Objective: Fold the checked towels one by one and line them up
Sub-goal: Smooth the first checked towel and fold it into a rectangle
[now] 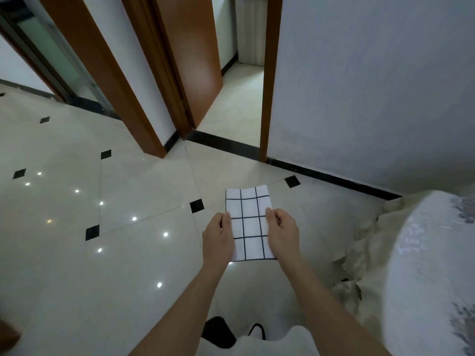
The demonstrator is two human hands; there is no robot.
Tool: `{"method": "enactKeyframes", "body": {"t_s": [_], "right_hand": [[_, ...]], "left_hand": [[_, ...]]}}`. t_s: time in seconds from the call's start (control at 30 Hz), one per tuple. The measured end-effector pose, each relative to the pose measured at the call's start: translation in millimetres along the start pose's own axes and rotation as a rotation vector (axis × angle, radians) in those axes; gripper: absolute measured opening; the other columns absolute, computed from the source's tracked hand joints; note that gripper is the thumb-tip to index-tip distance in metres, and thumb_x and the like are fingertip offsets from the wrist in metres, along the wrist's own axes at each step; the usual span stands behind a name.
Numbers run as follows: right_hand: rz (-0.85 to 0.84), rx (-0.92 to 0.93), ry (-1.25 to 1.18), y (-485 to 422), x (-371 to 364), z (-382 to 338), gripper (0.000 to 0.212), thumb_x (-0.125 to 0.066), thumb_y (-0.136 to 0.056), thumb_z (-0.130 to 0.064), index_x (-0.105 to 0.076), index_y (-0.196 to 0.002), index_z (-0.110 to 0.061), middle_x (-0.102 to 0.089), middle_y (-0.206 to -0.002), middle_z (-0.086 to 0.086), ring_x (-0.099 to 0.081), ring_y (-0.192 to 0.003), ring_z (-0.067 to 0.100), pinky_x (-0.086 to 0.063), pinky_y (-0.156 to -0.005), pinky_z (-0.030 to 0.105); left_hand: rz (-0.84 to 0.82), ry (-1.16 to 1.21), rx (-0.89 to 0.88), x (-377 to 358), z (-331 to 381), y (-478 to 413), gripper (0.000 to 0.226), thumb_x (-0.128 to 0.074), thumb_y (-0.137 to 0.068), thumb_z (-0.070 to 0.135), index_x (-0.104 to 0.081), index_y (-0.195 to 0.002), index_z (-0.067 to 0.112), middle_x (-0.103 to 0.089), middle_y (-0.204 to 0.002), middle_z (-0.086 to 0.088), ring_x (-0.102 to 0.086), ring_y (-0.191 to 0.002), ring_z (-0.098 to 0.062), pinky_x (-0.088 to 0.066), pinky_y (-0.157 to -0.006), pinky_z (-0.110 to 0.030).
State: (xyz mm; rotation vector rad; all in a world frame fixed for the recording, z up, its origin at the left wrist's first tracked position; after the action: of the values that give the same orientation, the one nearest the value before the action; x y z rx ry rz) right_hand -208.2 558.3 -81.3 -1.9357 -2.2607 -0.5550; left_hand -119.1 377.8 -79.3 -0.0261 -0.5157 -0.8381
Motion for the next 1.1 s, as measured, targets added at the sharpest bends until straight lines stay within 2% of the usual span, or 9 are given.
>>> {"method": "enactKeyframes", "body": {"t_s": [0.23,0.37,0.47,0.63,0.73,0.83,0.9,1.03,1.1], "right_hand": [[0.135,-0.05,-0.037,-88.4,23.2,4.1,0.04,-0.05,-0.102,-0.034,-0.048,-0.068,-0.014,-0.047,-0.062,-0.002,-0.044,-0.058,0.01,-0.039,-0.058,0.031],[0.226,-0.087,-0.052,-138.3,41.4,6.7,0.039,-0.05,-0.103,-0.033,-0.047,-0.067,-0.017,-0.046,-0.059,-0.007,-0.042,-0.052,0.002,-0.036,-0.053,0.02],[0.341,-0.115,-0.03,-183.0,57.9,1.7,0.041,-0.05,-0.103,-0.033,-0.042,-0.065,-0.018,-0.04,-0.057,-0.007,-0.037,-0.05,0.003,-0.034,-0.052,0.021],[0.552,-0.192,-0.047,-245.1,84.9,-4.5,0.043,-0.049,-0.103,-0.034,-0.039,-0.064,-0.02,-0.037,-0.055,-0.009,-0.035,-0.052,0.004,-0.034,-0.054,0.026],[0.666,-0.235,-0.112,-267.0,101.8,-4.6,0.043,-0.049,-0.103,-0.035,-0.04,-0.063,-0.021,-0.038,-0.052,-0.012,-0.037,-0.054,0.006,-0.035,-0.057,0.031],[0.771,-0.264,-0.122,-270.1,123.4,-5.5,0.042,-0.05,-0.103,-0.032,-0.042,-0.062,-0.025,-0.041,-0.052,-0.012,-0.039,-0.051,0.002,-0.033,-0.055,0.025],[0.839,-0.283,-0.129,-268.3,140.5,-4.1,0.042,-0.05,-0.103,-0.03,-0.043,-0.063,-0.025,-0.043,-0.052,-0.011,-0.042,-0.05,0.001,-0.032,-0.053,0.022],[0.994,-0.348,-0.182,-250.0,180.0,10.2,0.044,-0.051,-0.103,-0.029,-0.041,-0.061,-0.022,-0.042,-0.053,-0.01,-0.042,-0.049,0.0,-0.032,-0.05,0.02],[1.059,-0.391,-0.184,-235.6,199.8,22.8,0.041,-0.051,-0.103,-0.032,-0.045,-0.064,-0.019,-0.048,-0.057,-0.007,-0.044,-0.052,0.001,-0.035,-0.053,0.023]], "left_hand": [[-0.136,-0.018,-0.061,-73.7,39.6,-84.6,0.036,-0.042,-0.105,0.029,-0.05,-0.076,0.009,-0.052,-0.069,0.001,-0.045,-0.063,-0.01,-0.036,-0.058,-0.025],[-0.246,-0.016,-0.124,-126.4,64.1,-134.4,0.038,-0.042,-0.106,0.029,-0.051,-0.077,0.006,-0.052,-0.069,0.0,-0.046,-0.063,-0.009,-0.036,-0.058,-0.024],[-0.341,-0.033,-0.19,-167.4,91.9,-180.4,0.037,-0.041,-0.106,0.028,-0.05,-0.073,0.013,-0.05,-0.067,0.003,-0.044,-0.059,-0.003,-0.037,-0.057,-0.02],[-0.524,-0.077,-0.287,-232.3,148.0,-244.6,0.033,-0.041,-0.106,0.029,-0.056,-0.08,0.016,-0.059,-0.074,0.001,-0.058,-0.068,-0.012,-0.048,-0.06,-0.024],[-0.63,-0.123,-0.358,-271.5,175.4,-269.3,0.031,-0.041,-0.106,0.032,-0.061,-0.09,0.015,-0.065,-0.083,0.002,-0.065,-0.077,-0.013,-0.058,-0.069,-0.036],[-0.726,-0.178,-0.438,-308.4,193.4,-276.4,0.033,-0.039,-0.105,0.037,-0.061,-0.089,0.018,-0.066,-0.082,0.001,-0.066,-0.076,-0.015,-0.058,-0.068,-0.047],[-0.785,-0.201,-0.491,-333.5,208.7,-270.6,0.034,-0.039,-0.105,0.036,-0.061,-0.089,0.017,-0.066,-0.08,0.0,-0.065,-0.073,-0.016,-0.057,-0.067,-0.048],[-0.914,-0.204,-0.571,-383.5,232.9,-237.1,0.034,-0.04,-0.106,0.031,-0.061,-0.086,0.013,-0.064,-0.076,-0.001,-0.061,-0.071,-0.017,-0.048,-0.062,-0.029],[-0.978,-0.205,-0.606,-408.4,240.6,-215.4,0.035,-0.04,-0.106,0.03,-0.061,-0.085,0.01,-0.063,-0.074,-0.003,-0.059,-0.069,-0.017,-0.046,-0.061,-0.029]]}}
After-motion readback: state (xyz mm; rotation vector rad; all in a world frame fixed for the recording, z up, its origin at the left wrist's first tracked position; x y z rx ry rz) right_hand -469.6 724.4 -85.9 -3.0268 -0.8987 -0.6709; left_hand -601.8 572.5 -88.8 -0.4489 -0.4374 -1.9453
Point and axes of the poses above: each hand's wrist, its own y-axis away from the middle knuckle, its own x-axis out of the back of the hand, z = x × y, the point moved 10 cm from there along -y, towards the middle knuckle
